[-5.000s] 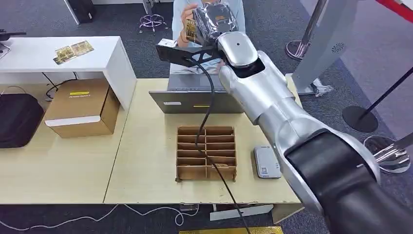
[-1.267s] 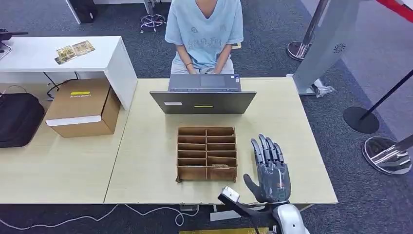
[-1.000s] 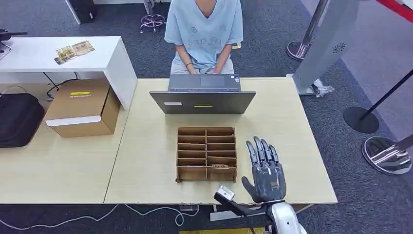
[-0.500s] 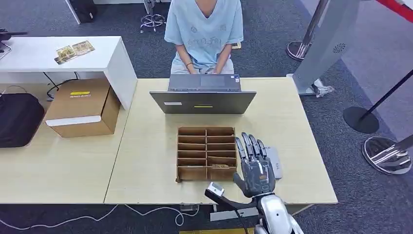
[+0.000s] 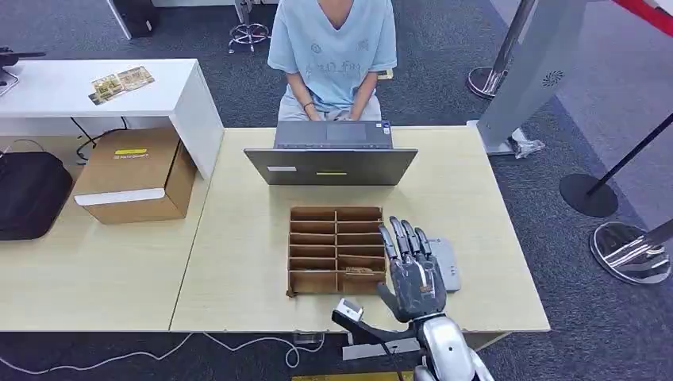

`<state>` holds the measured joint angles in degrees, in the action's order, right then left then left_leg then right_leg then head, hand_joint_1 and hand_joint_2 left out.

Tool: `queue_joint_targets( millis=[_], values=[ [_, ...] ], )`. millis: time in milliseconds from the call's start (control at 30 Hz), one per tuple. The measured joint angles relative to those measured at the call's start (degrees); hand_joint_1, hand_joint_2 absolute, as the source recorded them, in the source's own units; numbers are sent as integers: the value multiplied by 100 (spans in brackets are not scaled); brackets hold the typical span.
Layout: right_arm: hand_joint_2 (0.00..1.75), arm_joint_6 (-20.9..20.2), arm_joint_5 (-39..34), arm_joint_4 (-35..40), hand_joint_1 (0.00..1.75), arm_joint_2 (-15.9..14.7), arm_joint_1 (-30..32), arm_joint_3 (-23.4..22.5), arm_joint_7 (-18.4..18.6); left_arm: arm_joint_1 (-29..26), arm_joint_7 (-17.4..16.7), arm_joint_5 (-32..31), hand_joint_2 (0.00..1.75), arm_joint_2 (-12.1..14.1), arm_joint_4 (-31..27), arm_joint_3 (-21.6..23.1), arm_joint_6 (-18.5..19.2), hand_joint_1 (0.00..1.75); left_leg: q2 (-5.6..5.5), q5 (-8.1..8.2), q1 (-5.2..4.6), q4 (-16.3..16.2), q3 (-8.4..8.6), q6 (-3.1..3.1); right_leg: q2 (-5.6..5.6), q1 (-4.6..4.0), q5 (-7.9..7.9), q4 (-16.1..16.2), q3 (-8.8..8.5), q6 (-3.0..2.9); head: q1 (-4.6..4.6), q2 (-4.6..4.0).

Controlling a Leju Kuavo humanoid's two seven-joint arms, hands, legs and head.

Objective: Pass the card to the sensor for recognition and then transmit it.

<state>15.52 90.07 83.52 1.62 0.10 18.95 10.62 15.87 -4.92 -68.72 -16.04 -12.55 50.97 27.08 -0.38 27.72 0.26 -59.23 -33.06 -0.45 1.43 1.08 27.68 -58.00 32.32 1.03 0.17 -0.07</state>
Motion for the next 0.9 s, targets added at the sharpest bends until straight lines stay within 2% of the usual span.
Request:
queue_joint_targets(
  millis=[500, 900],
  values=[
    [175, -94, -98, -33, 0, 155, -71, 24, -114, 2, 83, 4, 0, -2, 0, 0, 2, 0, 0, 0, 0, 0, 1, 0, 0, 0, 0, 0, 0, 0, 0, 0],
    [175, -94, -109, -31, 0, 168, -67, 22, -120, 5, 107, -57, 0, -2, 0, 0, 2, 0, 0, 0, 0, 0, 1, 0, 0, 0, 0, 0, 1, 0, 0, 0]
  ],
)
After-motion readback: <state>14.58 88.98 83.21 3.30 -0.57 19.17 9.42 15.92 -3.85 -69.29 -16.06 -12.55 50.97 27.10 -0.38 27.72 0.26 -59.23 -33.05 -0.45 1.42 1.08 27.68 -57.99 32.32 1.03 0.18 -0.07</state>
